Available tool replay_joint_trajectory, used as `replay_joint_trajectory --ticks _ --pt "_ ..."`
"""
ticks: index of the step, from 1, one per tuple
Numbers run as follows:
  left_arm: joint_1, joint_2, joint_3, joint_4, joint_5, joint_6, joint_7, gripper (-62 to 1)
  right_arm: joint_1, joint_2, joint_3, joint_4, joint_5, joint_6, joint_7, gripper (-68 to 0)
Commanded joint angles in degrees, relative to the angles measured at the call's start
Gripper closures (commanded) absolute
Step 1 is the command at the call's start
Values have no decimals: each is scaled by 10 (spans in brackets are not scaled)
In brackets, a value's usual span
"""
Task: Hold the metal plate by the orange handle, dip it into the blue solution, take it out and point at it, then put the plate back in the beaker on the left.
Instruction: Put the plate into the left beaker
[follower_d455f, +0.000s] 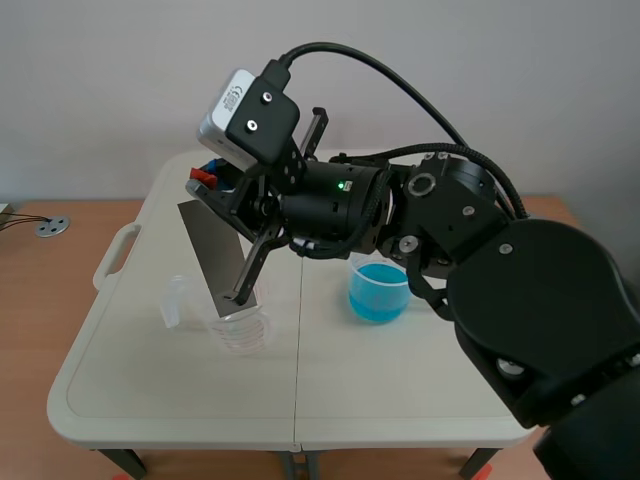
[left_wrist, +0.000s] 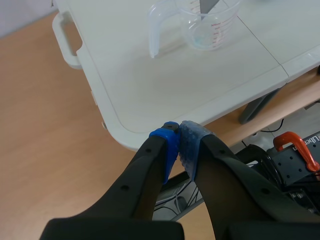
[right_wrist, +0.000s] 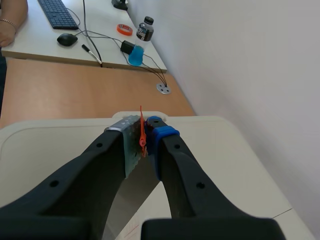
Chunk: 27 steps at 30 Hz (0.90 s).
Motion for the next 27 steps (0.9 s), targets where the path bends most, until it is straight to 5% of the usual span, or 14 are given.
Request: replay_joint_trajectory --ticks 1,27 --pt "0 -2 1 9 -4 -1 -8 -15 13 -2 0 -1 8 -14 13 -13" --pt "0 -2 1 9 -4 -1 -7 -15 11 -2 0 -122 9 -59 75 -13"
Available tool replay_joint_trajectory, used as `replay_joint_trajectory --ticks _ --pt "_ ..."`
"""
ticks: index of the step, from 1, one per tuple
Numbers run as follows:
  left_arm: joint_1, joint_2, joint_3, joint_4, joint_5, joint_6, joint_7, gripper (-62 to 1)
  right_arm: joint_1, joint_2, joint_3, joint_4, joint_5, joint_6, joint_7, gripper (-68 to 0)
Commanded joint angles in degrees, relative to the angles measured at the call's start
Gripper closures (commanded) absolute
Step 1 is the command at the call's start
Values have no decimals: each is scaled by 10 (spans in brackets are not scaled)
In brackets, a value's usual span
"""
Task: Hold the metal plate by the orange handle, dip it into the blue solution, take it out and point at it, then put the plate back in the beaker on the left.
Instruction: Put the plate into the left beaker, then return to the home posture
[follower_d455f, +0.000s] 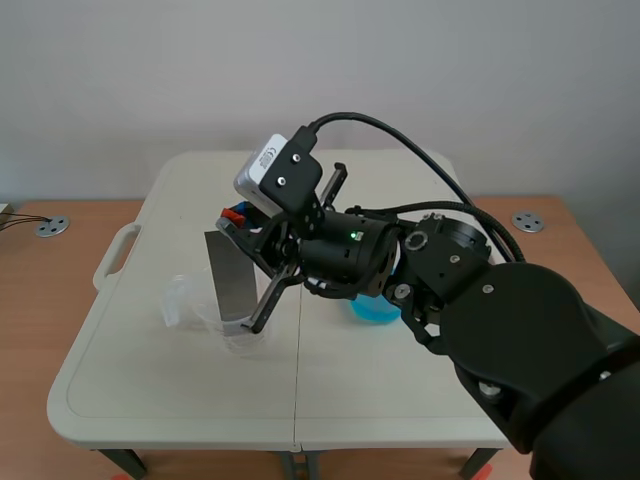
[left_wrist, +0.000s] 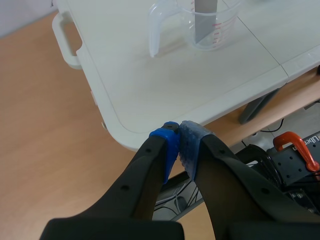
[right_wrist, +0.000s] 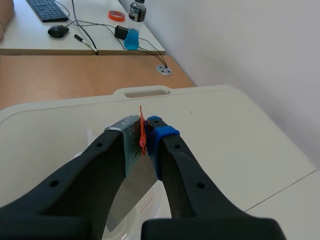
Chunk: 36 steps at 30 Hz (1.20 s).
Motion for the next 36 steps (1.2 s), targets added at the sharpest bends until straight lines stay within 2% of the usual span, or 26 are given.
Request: replay_joint_trajectory --ticks 1,7,12,15,17,18,20,21,22,25,28,29,34,36 --pt "0 -2 1 9 -4 -1 -7 -15 11 -2 0 -3 6 0 5 -13" --pt "0 -2 1 9 -4 -1 -6 -15 12 0 0 -9 5 -4 5 -16" --pt "0 -2 1 9 -4 -1 -6 -15 13 0 0 -9 5 -17 5 -71" --pt "0 -2 1 9 -4 -1 -6 -47 13 0 0 -9 5 -17 5 -71" --pt "0 -2 1 9 -4 -1 -5 -158 13 0 0 -9 5 -17 5 -75" --pt "0 -2 1 9 -4 -1 -5 -251 13 0 0 -9 5 -17 5 -87" --pt "0 -2 1 9 -4 -1 -4 -488 13 0 0 -9 5 -17 5 -124" --pt "0 -2 1 9 -4 -1 -4 -587 13 0 0 -9 5 -17 5 -147" --pt "0 -2 1 9 -4 0 -4 -623 13 0 0 -9 5 -17 5 -173" --pt "0 -2 1 9 -4 0 -3 -623 13 0 0 -9 5 -17 14 -272" --pt "-1 -2 1 9 -4 0 2 -623 13 0 0 -9 6 -17 38 -446" --pt "-1 -2 1 9 -4 0 4 -623 13 0 0 -9 8 -17 45 -480" --pt "-1 -2 1 9 -4 -1 6 -623 13 0 2 -8 26 -15 65 -547" --pt "-1 -2 1 9 -4 -1 6 -623 13 2 2 -3 42 -8 65 -603"
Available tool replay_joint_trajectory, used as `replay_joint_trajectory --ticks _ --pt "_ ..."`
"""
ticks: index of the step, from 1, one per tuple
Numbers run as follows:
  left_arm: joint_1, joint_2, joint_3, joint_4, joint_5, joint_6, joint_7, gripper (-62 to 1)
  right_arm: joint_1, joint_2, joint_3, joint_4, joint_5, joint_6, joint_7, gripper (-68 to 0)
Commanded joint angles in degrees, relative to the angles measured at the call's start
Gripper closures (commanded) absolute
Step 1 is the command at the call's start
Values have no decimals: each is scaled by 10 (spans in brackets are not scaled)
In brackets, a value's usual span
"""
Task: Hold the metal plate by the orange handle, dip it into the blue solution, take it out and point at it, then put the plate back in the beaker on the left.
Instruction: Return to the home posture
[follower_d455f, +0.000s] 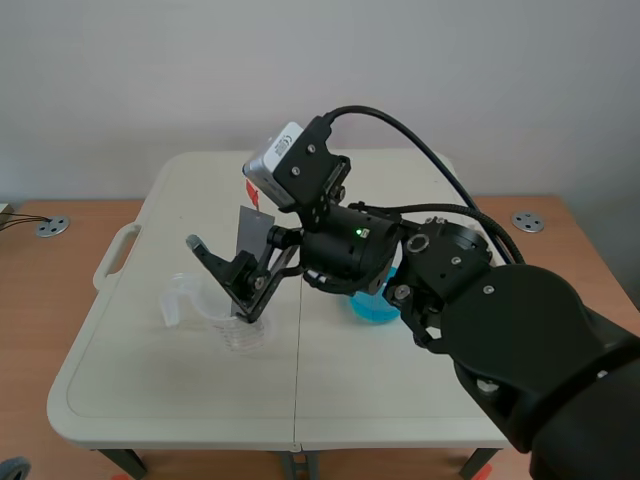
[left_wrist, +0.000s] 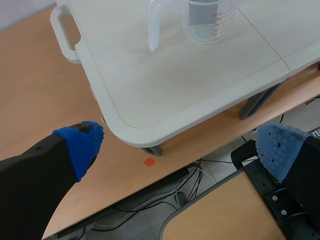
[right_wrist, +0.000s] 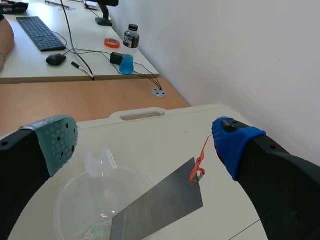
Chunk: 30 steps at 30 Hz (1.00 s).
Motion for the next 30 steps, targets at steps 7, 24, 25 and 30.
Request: replay_joint_trajectory --ticks 7,24,25,30 --pt "-2 -2 1 9 -6 -1 -8 -623 6 37 2 64 96 27 -31 -664" --pt "-147 -2 2 15 -10 -42 16 -623 -152 234 129 298 325 24 -240 -664" --pt "-158 -2 4 15 -11 -42 21 -623 -167 240 145 307 325 24 -241 -664" --pt "-214 -2 28 15 -11 -42 61 -623 -242 250 233 346 325 26 -256 -663"
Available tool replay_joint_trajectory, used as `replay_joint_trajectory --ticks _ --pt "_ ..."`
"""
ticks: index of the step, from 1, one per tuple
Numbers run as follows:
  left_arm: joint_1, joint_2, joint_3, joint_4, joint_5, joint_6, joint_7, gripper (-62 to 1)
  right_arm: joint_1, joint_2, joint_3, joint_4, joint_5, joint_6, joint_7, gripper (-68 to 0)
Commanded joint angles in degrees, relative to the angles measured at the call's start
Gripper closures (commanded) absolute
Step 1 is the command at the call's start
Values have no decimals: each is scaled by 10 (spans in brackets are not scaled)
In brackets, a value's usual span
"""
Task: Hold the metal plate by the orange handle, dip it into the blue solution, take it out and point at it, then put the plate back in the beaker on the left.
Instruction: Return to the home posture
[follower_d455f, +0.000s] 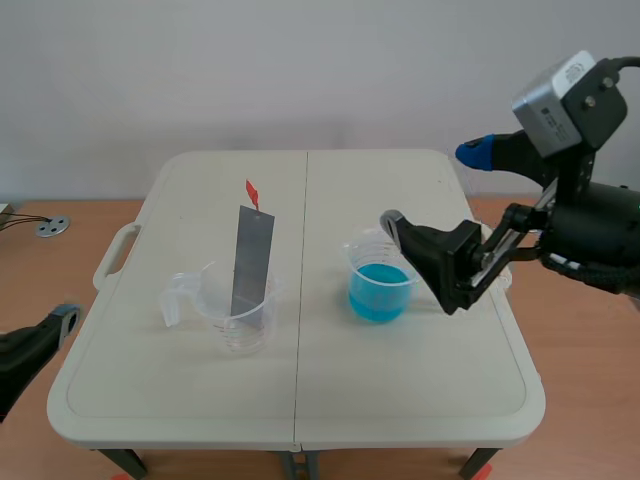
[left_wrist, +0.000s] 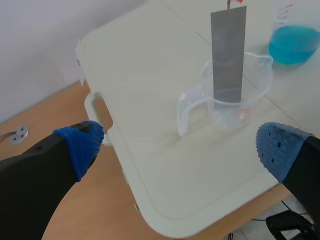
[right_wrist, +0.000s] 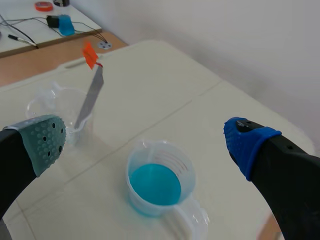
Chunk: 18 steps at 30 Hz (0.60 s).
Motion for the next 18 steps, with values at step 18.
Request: replay_joint_trajectory --ticks 18 --pt "-160 -2 145 14 -6 7 97 -623 -182 -1 89 151 4 2 -19 -663"
